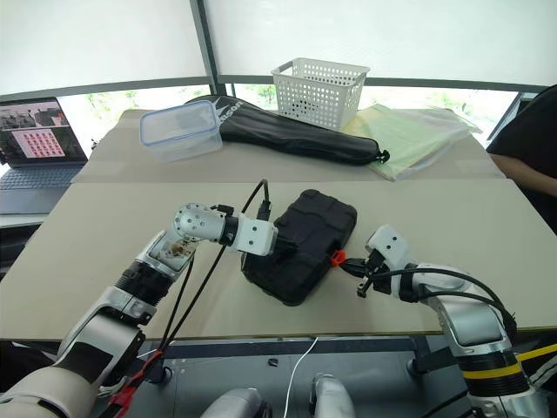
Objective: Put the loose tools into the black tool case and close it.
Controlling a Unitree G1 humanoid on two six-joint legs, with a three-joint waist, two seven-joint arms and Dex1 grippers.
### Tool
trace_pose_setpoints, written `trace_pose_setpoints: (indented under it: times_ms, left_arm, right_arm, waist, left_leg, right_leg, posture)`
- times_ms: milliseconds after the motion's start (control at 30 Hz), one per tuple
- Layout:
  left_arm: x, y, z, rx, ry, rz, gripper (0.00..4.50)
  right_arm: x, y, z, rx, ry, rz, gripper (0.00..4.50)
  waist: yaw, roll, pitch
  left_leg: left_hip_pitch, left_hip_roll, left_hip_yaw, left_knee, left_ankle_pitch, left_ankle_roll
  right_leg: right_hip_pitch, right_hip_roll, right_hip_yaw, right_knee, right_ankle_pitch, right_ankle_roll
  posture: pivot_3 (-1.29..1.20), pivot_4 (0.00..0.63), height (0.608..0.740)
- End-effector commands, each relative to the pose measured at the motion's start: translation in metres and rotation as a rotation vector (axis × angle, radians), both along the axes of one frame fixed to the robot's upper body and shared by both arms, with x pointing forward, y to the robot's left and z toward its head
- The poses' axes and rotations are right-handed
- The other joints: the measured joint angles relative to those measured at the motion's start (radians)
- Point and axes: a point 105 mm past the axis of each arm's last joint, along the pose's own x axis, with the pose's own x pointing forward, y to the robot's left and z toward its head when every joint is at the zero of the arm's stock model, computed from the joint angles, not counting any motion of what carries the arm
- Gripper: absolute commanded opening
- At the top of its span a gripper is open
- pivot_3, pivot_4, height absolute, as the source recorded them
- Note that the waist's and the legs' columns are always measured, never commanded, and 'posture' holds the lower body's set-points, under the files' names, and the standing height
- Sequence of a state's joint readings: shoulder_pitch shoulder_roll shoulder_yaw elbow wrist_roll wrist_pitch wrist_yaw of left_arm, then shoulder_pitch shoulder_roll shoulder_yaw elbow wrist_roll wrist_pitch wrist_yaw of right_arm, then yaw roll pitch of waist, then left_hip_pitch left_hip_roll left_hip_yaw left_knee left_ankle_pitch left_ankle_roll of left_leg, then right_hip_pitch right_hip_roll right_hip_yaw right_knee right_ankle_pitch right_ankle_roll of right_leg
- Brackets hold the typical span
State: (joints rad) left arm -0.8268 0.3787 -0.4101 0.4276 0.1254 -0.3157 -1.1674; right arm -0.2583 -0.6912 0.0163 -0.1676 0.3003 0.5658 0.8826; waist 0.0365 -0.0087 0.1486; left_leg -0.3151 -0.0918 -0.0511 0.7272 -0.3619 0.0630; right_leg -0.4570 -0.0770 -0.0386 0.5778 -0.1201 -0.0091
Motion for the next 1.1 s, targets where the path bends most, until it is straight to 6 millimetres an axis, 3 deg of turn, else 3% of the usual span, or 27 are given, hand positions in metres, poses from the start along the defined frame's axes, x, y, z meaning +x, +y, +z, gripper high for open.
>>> trace_pose_setpoints:
  times_ms: [33, 267, 433, 533, 633, 833, 1100]
  left_arm:
    - [-0.008, -0.003, -0.037, 0.102, 0.083, -0.006, 0.04]
    - [-0.005, 0.001, -0.036, 0.105, 0.082, 0.009, 0.04]
    - [0.019, 0.001, -0.020, -0.024, 0.151, 0.168, 0.04]
    - [0.024, 0.002, -0.016, -0.023, 0.147, 0.176, 0.04]
    - [0.024, 0.002, -0.017, -0.015, 0.144, 0.166, 0.04]
    - [0.021, -0.001, -0.025, 0.007, 0.141, 0.143, 0.04]
    - [0.019, 0.004, -0.032, 0.019, 0.158, 0.151, 0.04]
  right_arm:
    - [0.003, 0.026, 0.042, 0.064, -0.171, 0.109, 0.00]
    - [0.008, 0.013, 0.023, -0.055, -0.156, 0.093, 0.00]
    - [0.013, -0.003, 0.018, -0.101, -0.151, 0.047, 0.00]
    - [0.020, -0.006, 0.017, -0.111, -0.164, 0.015, 0.00]
    - [0.025, 0.000, 0.018, -0.107, -0.174, 0.012, 0.00]
    - [0.034, 0.020, 0.038, -0.067, -0.247, 0.030, 0.00]
    - [0.039, 0.023, 0.049, -0.079, -0.329, 0.037, 0.00]
  waist:
    - [0.000, 0.000, 0.000]
    - [-0.007, 0.000, 0.000]
    - [0.007, 0.001, 0.000]
    - [0.013, 0.001, 0.000]
    - [0.011, 0.001, 0.000]
    - [0.001, 0.001, -0.001]
    - [-0.009, 0.001, -0.001]
  left_leg:
    - [0.000, 0.000, 0.000, 0.000, 0.000, 0.000]
    - [0.001, 0.000, 0.000, 0.000, 0.000, 0.000]
    - [0.002, -0.001, 0.000, 0.000, 0.000, 0.000]
    - [0.001, -0.002, 0.000, 0.000, 0.000, 0.001]
    - [0.001, -0.002, 0.000, 0.000, 0.001, 0.001]
    - [0.000, -0.001, 0.000, 0.000, 0.001, 0.000]
    - [0.001, -0.001, 0.000, 0.000, 0.001, 0.000]
  right_leg:
    - [0.000, 0.000, 0.000, 0.000, 0.000, 0.000]
    - [0.001, 0.000, 0.000, 0.000, 0.000, 0.000]
    - [0.002, 0.000, -0.001, 0.000, 0.000, 0.000]
    - [0.002, 0.000, -0.001, 0.000, -0.002, 0.006]
    - [0.002, 0.000, -0.001, 0.000, -0.003, 0.007]
    - [0.000, -0.001, 0.001, 0.000, 0.001, 0.001]
    - [0.000, 0.000, 0.000, 0.000, 0.001, 0.001]
  posture:
    - [0.00, 0.150, 0.740]
    - [0.00, 0.150, 0.740]
    - [0.00, 0.150, 0.740]
    - [0.00, 0.150, 0.740]
    - [0.00, 0.150, 0.740]
    - [0.00, 0.150, 0.740]
    - [0.00, 0.150, 0.740]
